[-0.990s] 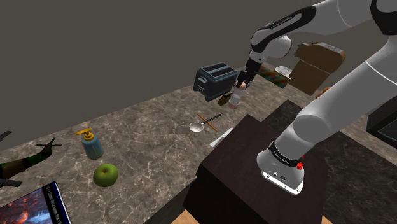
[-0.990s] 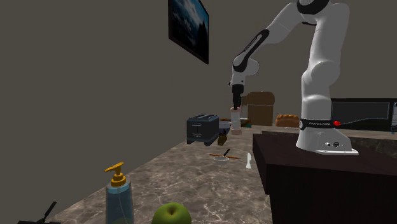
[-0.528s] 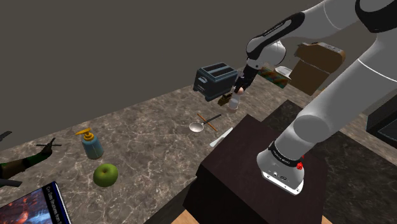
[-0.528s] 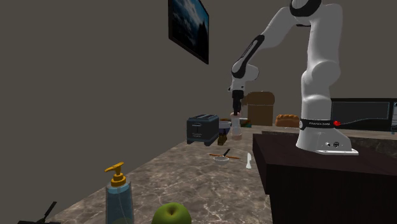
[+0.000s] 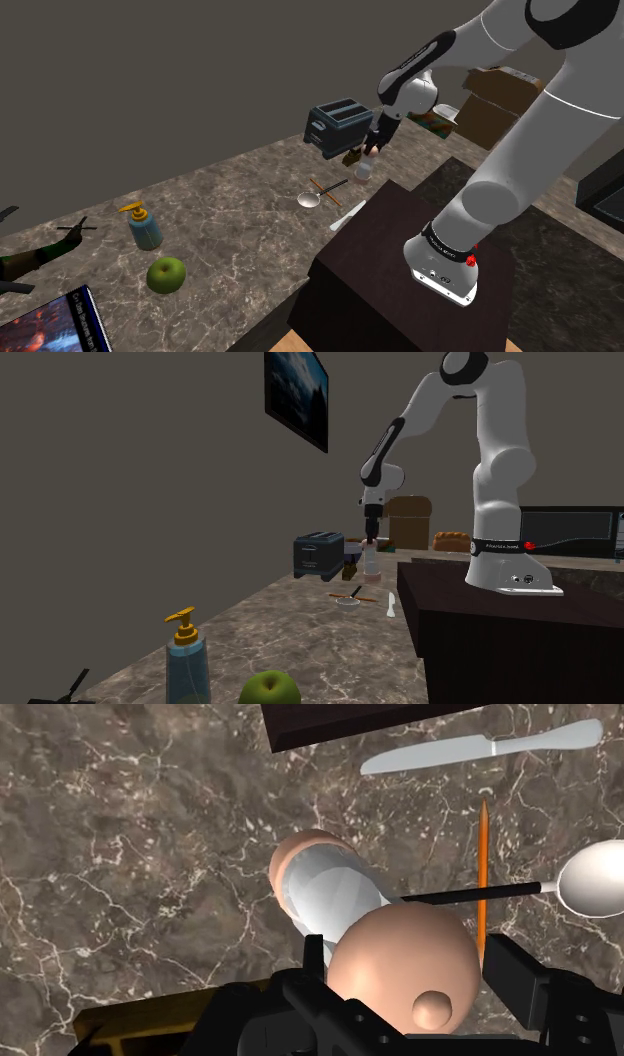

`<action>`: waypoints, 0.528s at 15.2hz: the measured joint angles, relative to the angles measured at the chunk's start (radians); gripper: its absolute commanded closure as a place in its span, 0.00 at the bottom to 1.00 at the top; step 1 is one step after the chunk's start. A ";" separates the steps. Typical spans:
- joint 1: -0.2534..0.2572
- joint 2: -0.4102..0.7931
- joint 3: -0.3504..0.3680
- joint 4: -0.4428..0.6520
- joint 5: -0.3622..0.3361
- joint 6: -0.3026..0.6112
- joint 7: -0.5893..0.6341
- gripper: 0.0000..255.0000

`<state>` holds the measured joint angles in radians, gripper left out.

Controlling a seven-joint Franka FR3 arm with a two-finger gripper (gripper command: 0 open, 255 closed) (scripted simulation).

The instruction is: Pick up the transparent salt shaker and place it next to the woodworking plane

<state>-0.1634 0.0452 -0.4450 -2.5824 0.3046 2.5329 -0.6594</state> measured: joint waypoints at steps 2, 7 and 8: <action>0.000 0.032 0.007 0.000 0.038 0.025 -0.030 1.00; -0.002 0.056 0.013 0.001 0.066 0.042 -0.054 1.00; -0.002 0.056 0.013 0.002 0.067 0.042 -0.055 1.00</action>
<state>-0.1658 0.1015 -0.4324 -2.5807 0.3714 2.5750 -0.7141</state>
